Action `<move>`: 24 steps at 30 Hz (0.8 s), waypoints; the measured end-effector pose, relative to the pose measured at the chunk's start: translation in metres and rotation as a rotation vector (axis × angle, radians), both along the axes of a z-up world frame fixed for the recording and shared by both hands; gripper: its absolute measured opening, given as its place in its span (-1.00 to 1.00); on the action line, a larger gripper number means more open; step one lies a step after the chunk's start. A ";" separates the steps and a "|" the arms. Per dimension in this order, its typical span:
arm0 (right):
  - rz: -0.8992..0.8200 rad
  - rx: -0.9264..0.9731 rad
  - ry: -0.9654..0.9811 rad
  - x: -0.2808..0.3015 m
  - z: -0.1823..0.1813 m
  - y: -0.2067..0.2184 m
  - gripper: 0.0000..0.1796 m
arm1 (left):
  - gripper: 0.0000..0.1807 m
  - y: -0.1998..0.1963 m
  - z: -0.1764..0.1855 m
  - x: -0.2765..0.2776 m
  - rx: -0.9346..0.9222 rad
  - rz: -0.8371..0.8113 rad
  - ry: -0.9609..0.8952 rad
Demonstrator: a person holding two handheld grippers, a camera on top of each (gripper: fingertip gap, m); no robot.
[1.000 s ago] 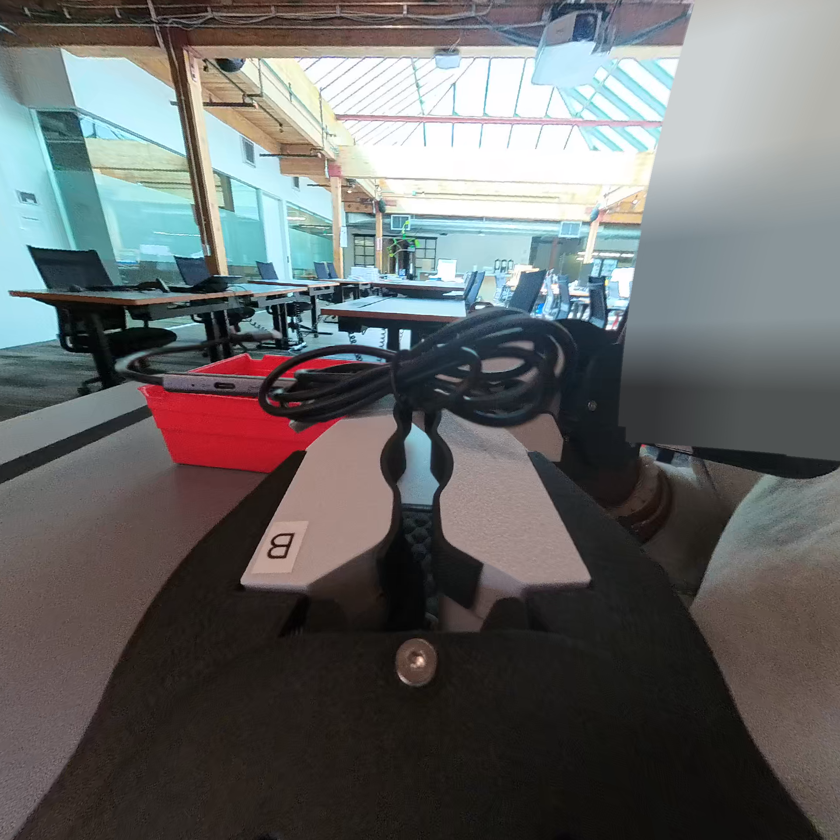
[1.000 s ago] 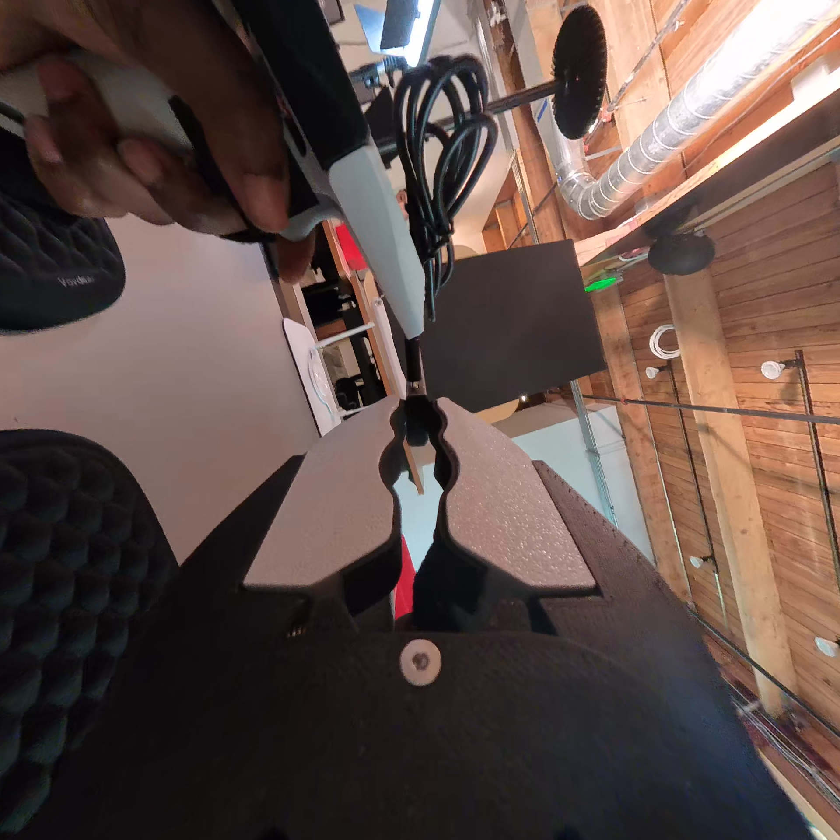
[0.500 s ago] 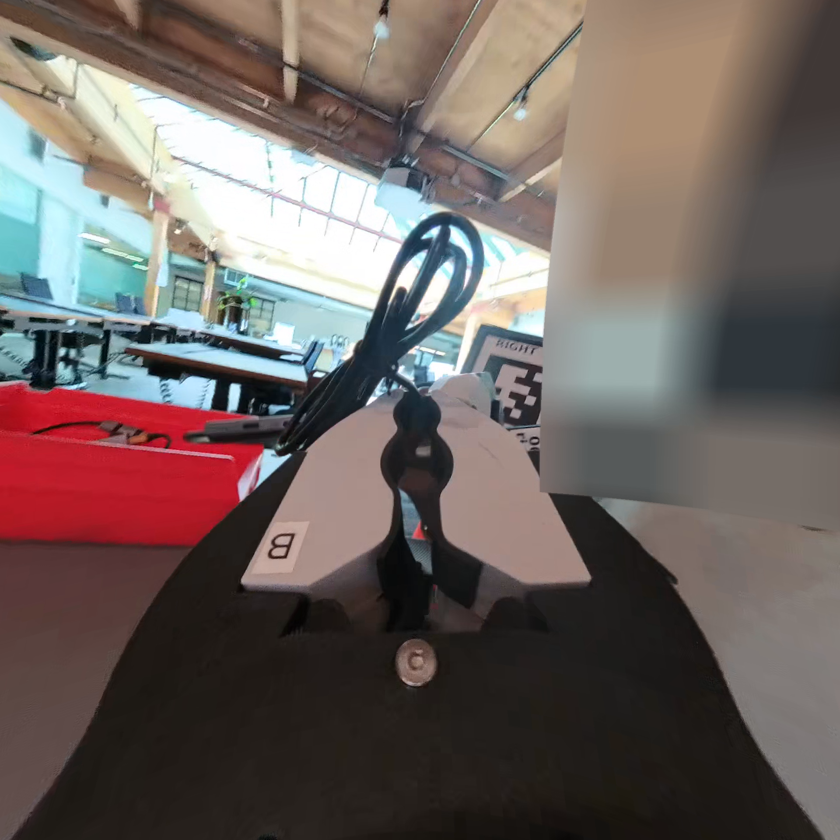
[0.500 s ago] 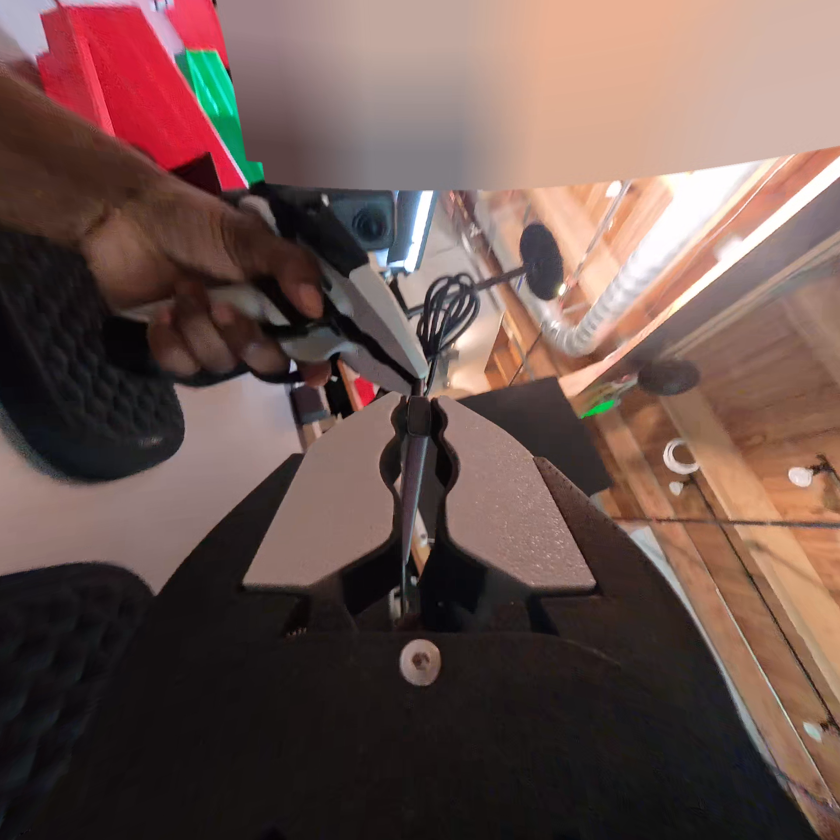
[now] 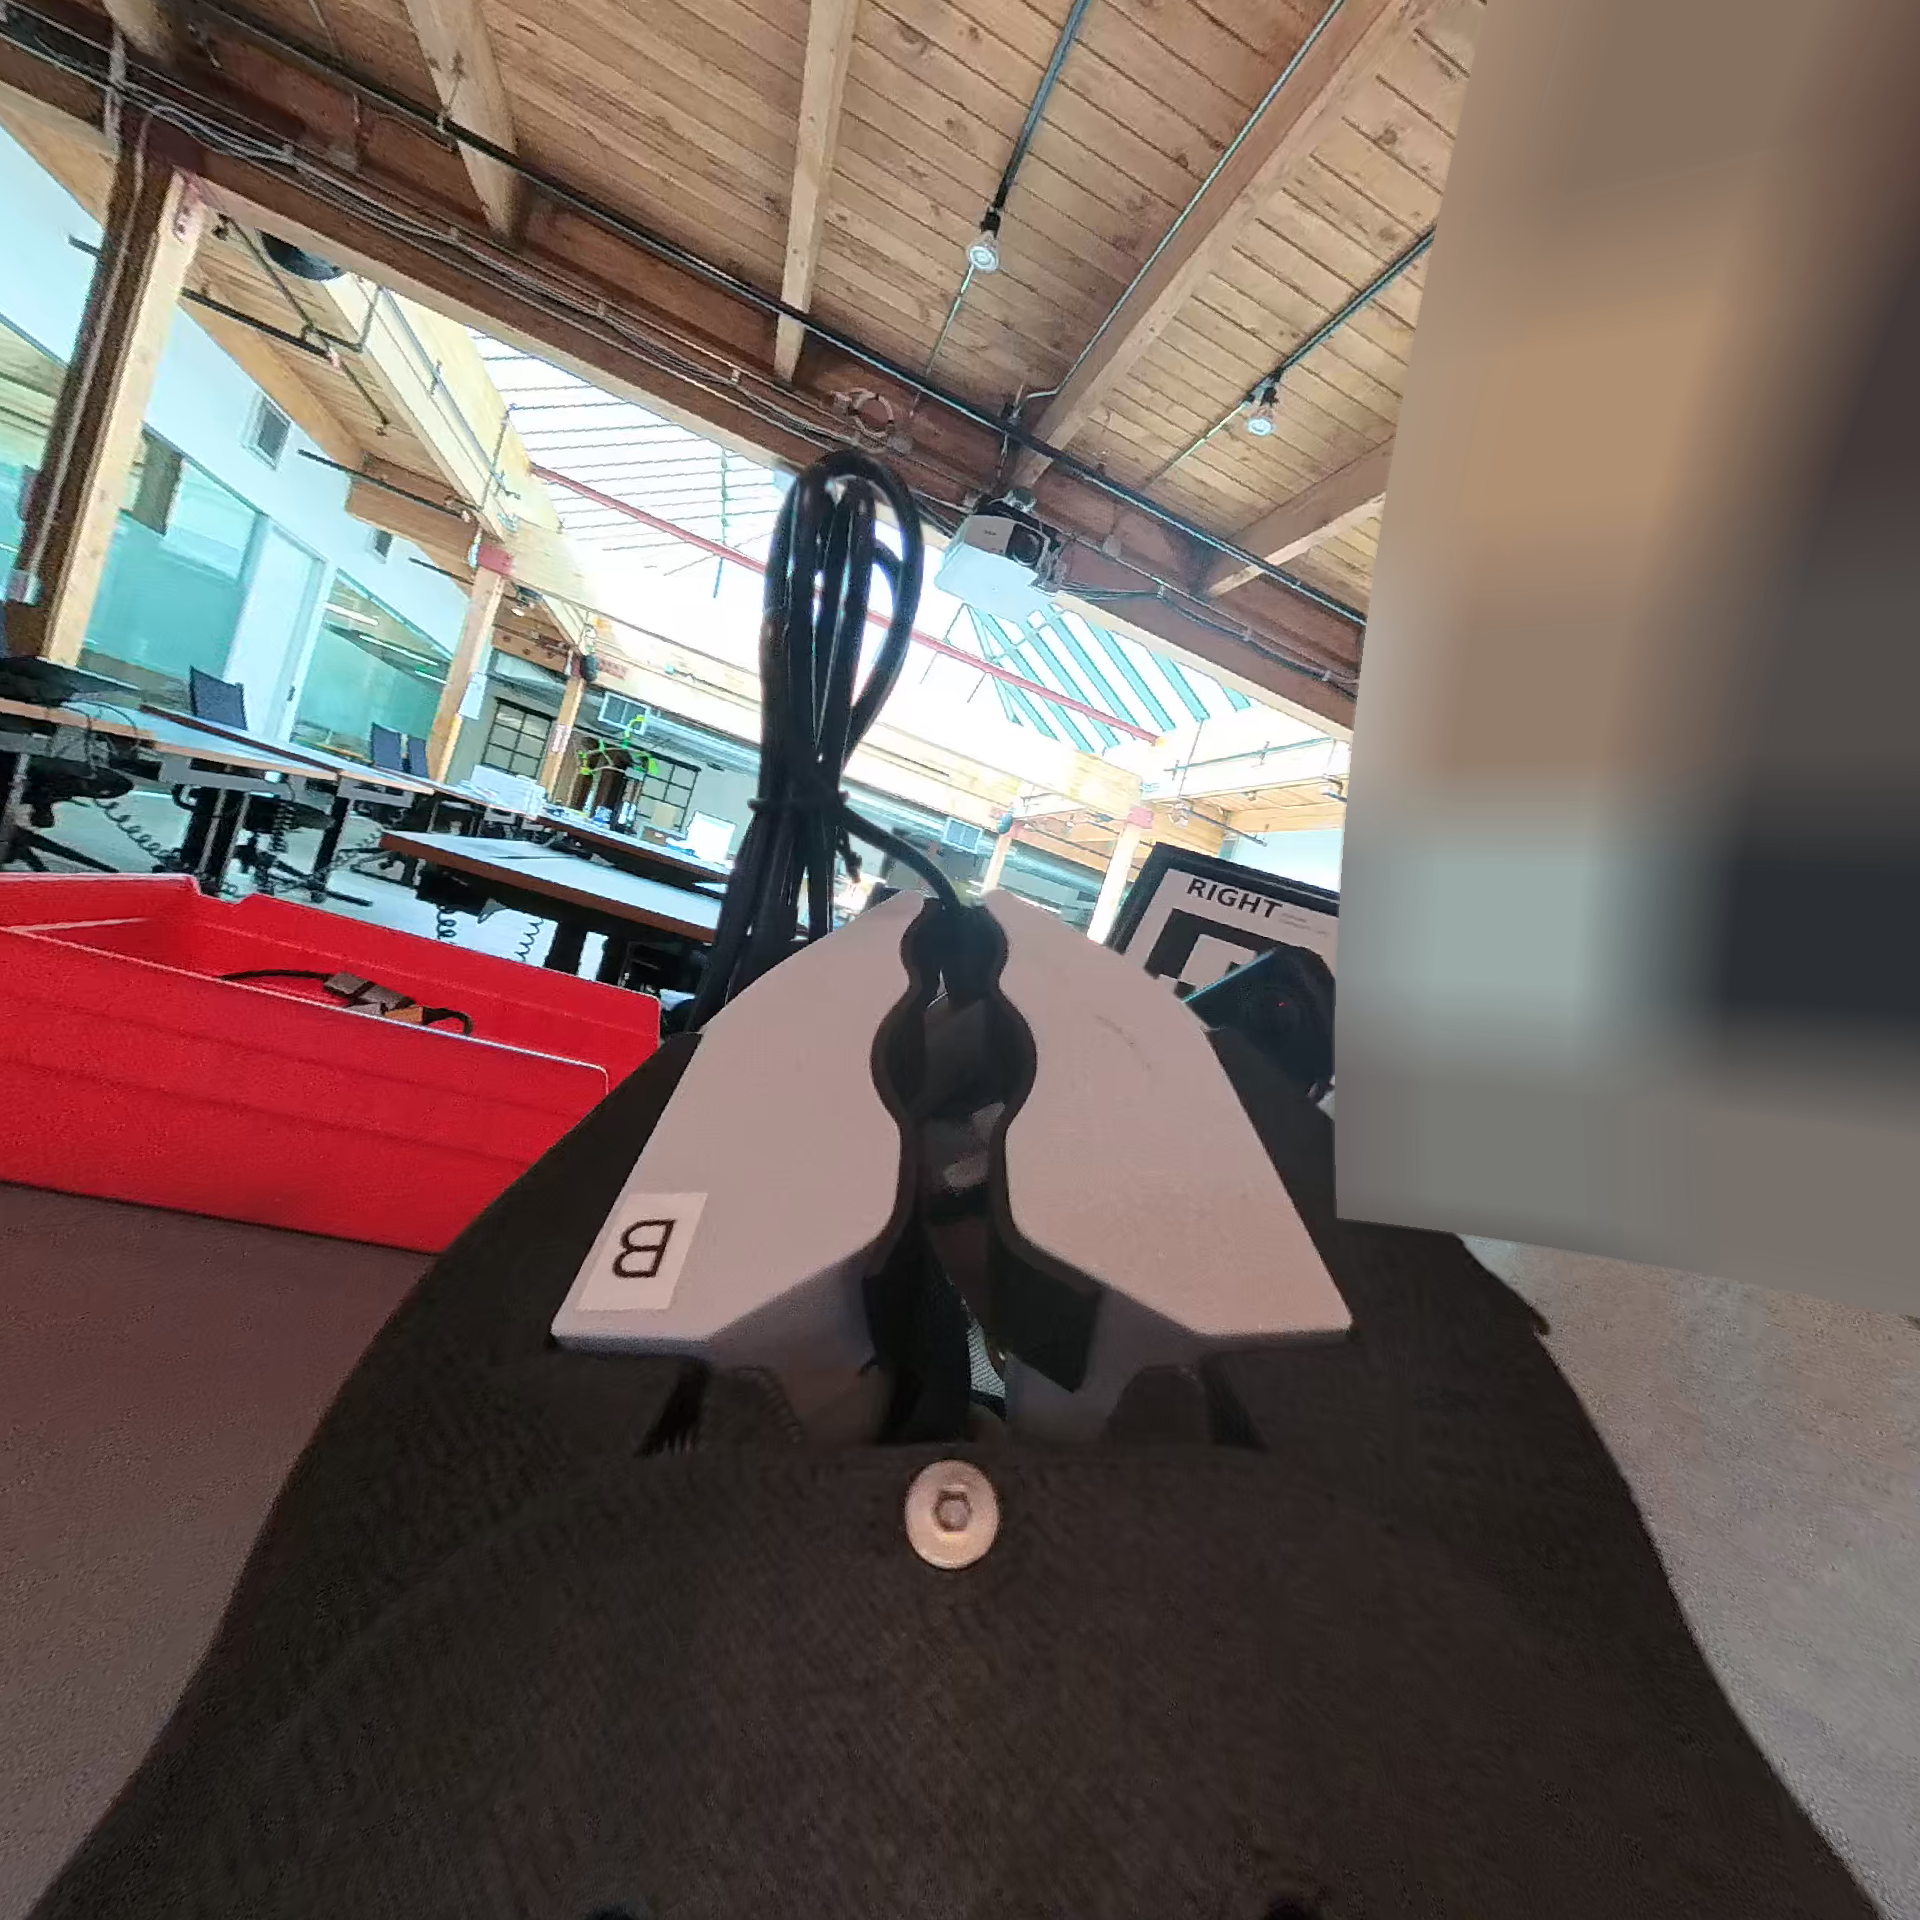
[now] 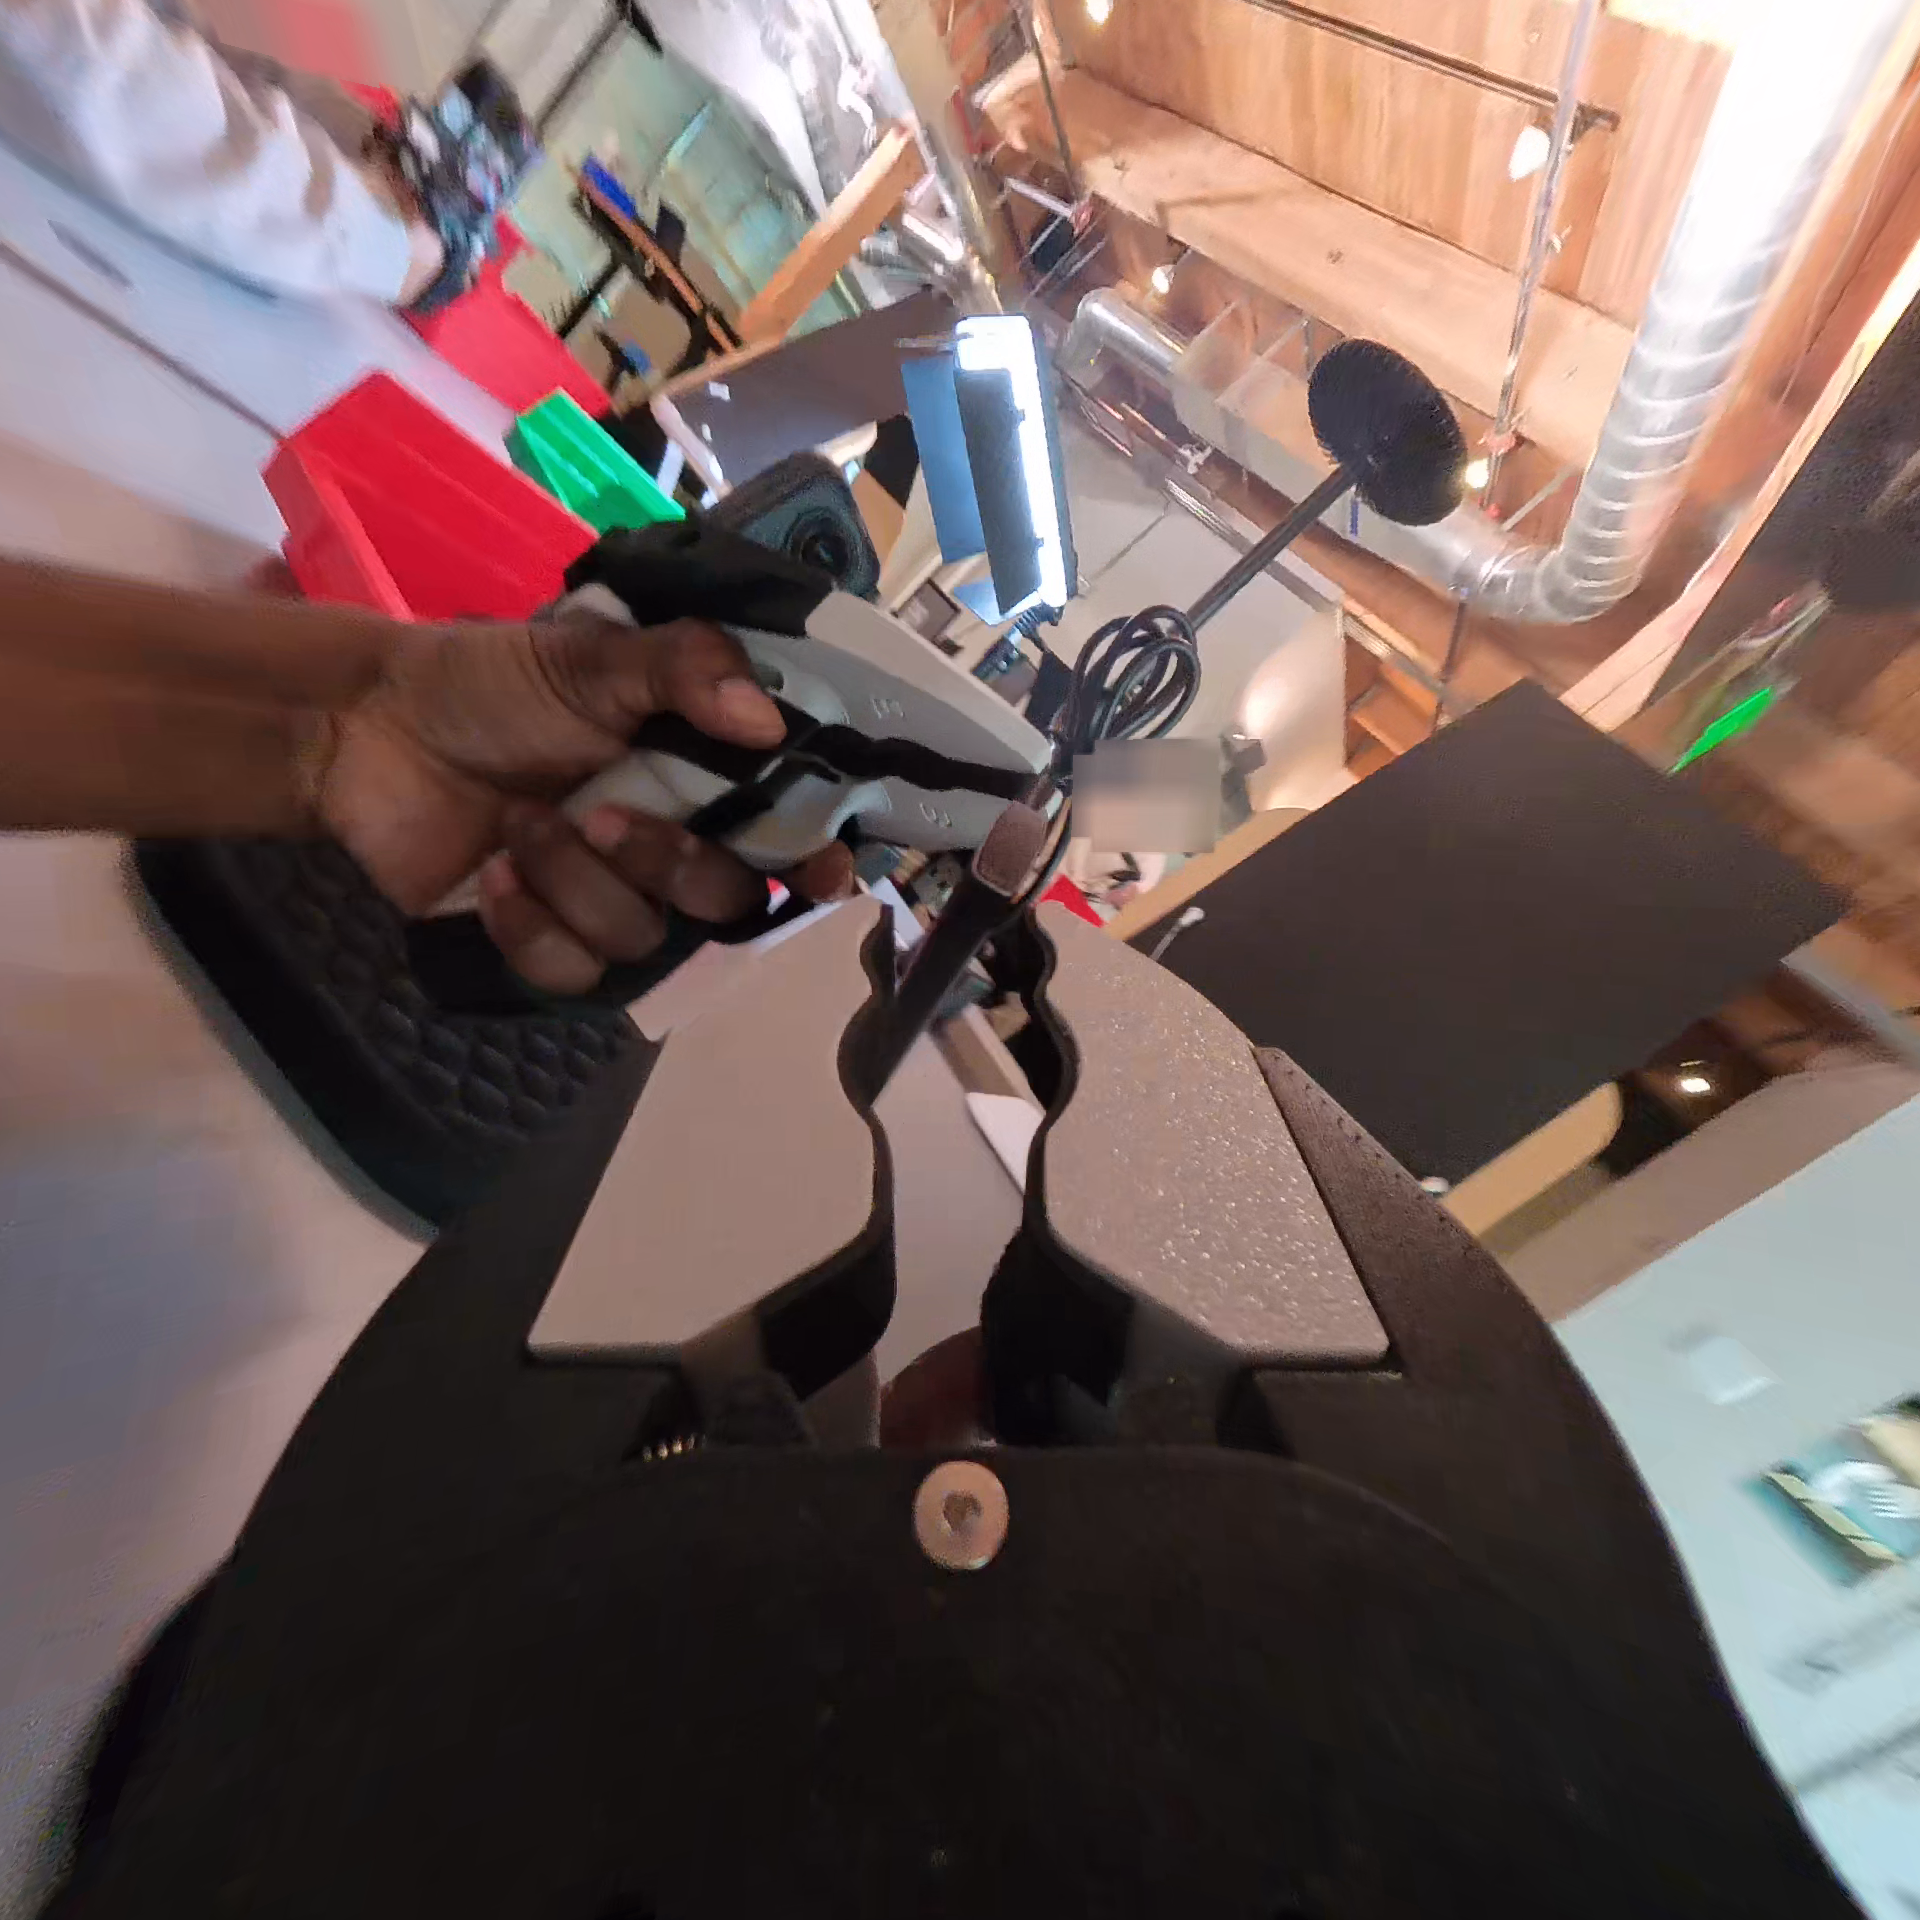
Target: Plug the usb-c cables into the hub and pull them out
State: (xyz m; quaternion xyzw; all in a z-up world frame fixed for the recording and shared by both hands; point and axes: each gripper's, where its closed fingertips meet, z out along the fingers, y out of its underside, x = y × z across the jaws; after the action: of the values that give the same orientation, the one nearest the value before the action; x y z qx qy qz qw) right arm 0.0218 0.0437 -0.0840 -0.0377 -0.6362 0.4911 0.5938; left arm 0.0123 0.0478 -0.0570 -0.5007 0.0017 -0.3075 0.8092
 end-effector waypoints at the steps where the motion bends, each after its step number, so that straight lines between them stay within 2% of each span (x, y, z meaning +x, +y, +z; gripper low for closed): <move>1: 0.026 -0.048 -0.013 0.000 0.002 -0.001 -0.78 | -0.94 0.000 0.001 0.001 0.007 0.005 0.004; 2: 0.034 -0.086 -0.016 0.000 0.005 0.000 -0.86 | -0.94 0.000 0.002 0.001 0.012 0.007 0.003; 4: 0.016 -0.096 -0.023 -0.003 0.007 0.003 -0.88 | -0.93 0.001 0.001 0.000 0.002 0.031 0.020; 8: -0.049 -0.010 0.043 -0.003 0.008 0.009 -0.89 | -0.93 0.003 0.000 0.007 -0.019 0.031 0.067; 10: -0.093 0.095 0.101 -0.001 0.007 0.014 -0.90 | -0.89 0.005 -0.004 0.010 -0.052 0.020 0.091; 13: -0.250 0.382 0.214 -0.004 -0.004 0.027 -0.90 | -0.83 0.008 -0.025 0.002 -0.192 0.078 0.185; 15: -0.342 0.560 0.256 -0.007 -0.019 0.038 -0.90 | -0.77 0.000 -0.042 -0.015 -0.326 0.146 0.239; 18: -0.340 0.684 0.230 -0.008 -0.054 0.047 -0.90 | -0.73 -0.022 -0.054 -0.042 -0.451 0.294 0.287; 21: -0.252 0.728 0.106 -0.007 -0.099 0.049 -0.90 | -0.74 -0.043 -0.030 -0.052 -0.345 0.407 0.277; 24: -0.141 0.668 -0.064 -0.001 -0.126 0.046 -0.90 | -0.77 -0.057 -0.012 -0.056 -0.269 0.486 0.279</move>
State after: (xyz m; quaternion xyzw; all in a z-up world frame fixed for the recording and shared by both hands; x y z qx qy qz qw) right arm 0.0213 0.0897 -0.2098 0.0997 -0.7760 0.2120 0.5856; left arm -0.0435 -0.0093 -0.0691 -0.6265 -0.0479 -0.0309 0.7773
